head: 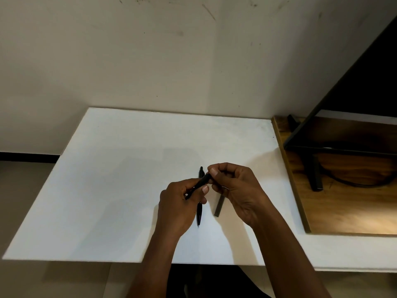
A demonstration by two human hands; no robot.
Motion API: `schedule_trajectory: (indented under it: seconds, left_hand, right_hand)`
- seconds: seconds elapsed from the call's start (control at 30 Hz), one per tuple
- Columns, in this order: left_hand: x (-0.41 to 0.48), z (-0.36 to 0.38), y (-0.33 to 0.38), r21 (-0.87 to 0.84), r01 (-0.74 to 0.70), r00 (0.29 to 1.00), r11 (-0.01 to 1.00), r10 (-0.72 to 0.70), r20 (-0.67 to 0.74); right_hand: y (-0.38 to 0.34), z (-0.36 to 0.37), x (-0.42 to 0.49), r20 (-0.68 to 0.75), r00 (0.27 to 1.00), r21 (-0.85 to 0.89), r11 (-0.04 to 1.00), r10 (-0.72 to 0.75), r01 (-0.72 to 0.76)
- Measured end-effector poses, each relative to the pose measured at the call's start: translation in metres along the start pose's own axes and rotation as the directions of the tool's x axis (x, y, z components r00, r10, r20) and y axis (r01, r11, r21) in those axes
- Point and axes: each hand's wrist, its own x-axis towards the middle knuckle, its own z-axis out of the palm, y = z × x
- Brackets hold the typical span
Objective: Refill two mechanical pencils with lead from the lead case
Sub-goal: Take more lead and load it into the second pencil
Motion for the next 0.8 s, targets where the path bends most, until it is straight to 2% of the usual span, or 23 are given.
schedule_trajectory:
  seconds: [0.17, 0.37, 0.47, 0.53, 0.57, 0.6, 0.63, 0.7, 0.8]
  left_hand:
    - [0.000, 0.000, -0.001, 0.023, -0.014, 1.000, 1.000, 0.014, -0.020]
    - [0.000, -0.002, -0.005, 0.084, -0.017, 1.000, 0.996, 0.016, 0.007]
    - [0.001, -0.002, -0.002, 0.037, -0.001, 1.000, 0.999, 0.001, -0.001]
    - [0.002, -0.001, -0.001, -0.033, 0.029, 0.999, 0.999, -0.030, -0.016]
    - [0.002, 0.000, 0.000, -0.055, 0.044, 0.999, 0.998, -0.046, -0.022]
    - [0.002, 0.000, 0.000, -0.070, 0.060, 0.998, 0.996, -0.062, -0.023]
    - [0.002, 0.000, 0.000, -0.082, 0.075, 0.997, 0.994, -0.077, -0.021]
    - [0.002, -0.002, 0.000, -0.108, 0.101, 0.995, 0.989, -0.103, -0.014]
    - [0.001, -0.003, 0.001, -0.178, 0.138, 0.990, 0.974, -0.139, 0.006]
  right_hand:
    - [0.002, 0.000, 0.000, -0.013, 0.996, -0.101, 0.991, -0.093, 0.091]
    - [0.002, -0.002, -0.002, -0.034, 0.999, -0.051, 0.999, -0.018, 0.016]
    - [-0.004, -0.003, -0.005, 0.019, 0.999, 0.045, 0.998, 0.034, -0.035]
    - [-0.007, -0.006, -0.004, -0.063, 0.998, 0.038, 0.999, 0.029, -0.027]
    - [-0.007, -0.009, -0.003, -0.170, 0.985, -0.050, 0.999, -0.003, -0.006]
    - [-0.006, -0.012, -0.001, -0.290, 0.955, -0.214, 0.977, -0.067, 0.003]
    - [-0.004, -0.015, 0.001, -0.373, 0.915, -0.415, 0.909, -0.151, -0.019]
    - [0.002, -0.016, 0.001, -0.366, 0.893, -0.705, 0.704, -0.260, -0.084]
    - [0.009, -0.008, 0.002, -0.316, 0.910, -0.834, 0.535, -0.270, -0.131]
